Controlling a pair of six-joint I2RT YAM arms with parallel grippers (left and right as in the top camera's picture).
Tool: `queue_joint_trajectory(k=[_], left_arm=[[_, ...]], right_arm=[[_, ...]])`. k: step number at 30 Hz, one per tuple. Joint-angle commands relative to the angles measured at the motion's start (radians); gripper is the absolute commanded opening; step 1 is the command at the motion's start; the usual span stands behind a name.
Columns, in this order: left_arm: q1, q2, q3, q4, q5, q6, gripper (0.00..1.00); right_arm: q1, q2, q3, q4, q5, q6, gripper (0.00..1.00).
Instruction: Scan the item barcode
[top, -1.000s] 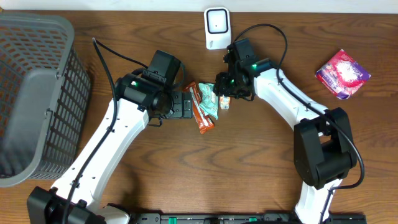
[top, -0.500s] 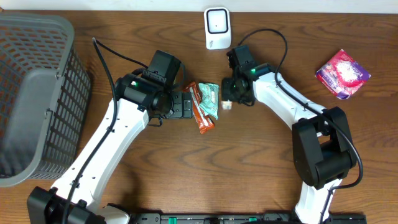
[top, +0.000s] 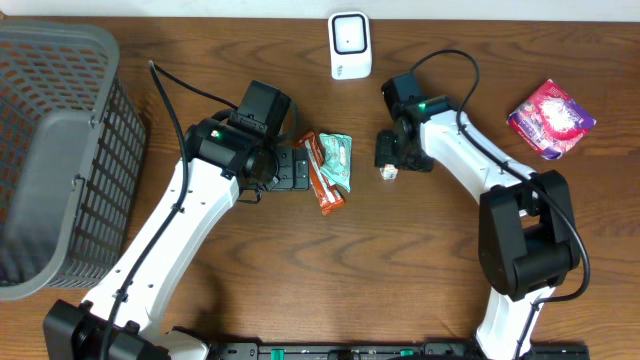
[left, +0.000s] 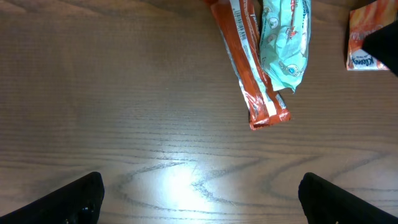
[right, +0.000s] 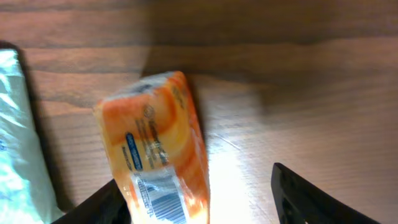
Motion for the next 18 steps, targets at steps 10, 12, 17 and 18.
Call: queue_joint_trajectory(k=[10, 12, 17, 18], left_arm=[[0.0, 0.006, 0.0, -0.003, -0.009, 0.013, 1.0], [0.0, 0.006, 0.0, -0.003, -0.009, 0.013, 1.0], [0.0, 0.006, 0.0, -0.003, -0.009, 0.013, 1.0], [0.0, 0.006, 0.0, -0.003, -0.009, 0.013, 1.0]], right_arm=[[-0.016, -0.051, 0.053, -0.012, -0.09, -0.061, 0.52], [-0.013, -0.051, 0.053, 0.002, -0.115, -0.076, 0.45], [-0.012, -0.051, 0.053, 0.007, -0.131, -0.076, 0.42], [-0.012, -0.051, 0.053, 0.009, -0.142, -0.076, 0.41]])
